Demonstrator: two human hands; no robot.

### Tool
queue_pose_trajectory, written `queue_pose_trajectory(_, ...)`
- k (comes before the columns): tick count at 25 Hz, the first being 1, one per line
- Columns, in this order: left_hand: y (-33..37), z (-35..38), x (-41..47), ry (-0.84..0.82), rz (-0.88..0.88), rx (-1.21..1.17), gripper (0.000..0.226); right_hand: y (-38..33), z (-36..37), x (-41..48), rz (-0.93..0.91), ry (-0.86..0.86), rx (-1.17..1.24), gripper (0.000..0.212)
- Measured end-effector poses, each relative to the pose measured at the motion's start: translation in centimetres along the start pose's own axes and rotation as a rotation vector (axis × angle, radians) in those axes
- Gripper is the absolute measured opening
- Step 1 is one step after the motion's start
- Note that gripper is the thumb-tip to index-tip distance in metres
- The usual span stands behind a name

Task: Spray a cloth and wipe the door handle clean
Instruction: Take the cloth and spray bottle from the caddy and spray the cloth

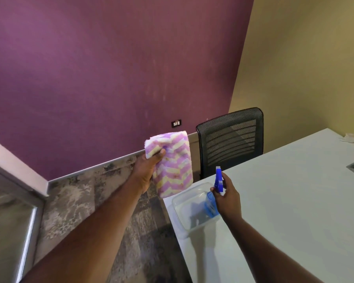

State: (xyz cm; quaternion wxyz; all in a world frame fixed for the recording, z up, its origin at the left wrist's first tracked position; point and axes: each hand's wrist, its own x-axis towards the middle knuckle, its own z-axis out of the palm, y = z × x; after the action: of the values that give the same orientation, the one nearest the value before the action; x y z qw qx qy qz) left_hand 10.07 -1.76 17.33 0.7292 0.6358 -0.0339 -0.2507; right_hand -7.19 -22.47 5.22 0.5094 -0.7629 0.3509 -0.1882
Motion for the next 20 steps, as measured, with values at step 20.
queue_pose_trajectory(20,5.5,0.2,-0.9,-0.01,0.089,0.023,0.029,-6.8,-0.1,-0.3,-0.135,-0.046,0.096,0.055)
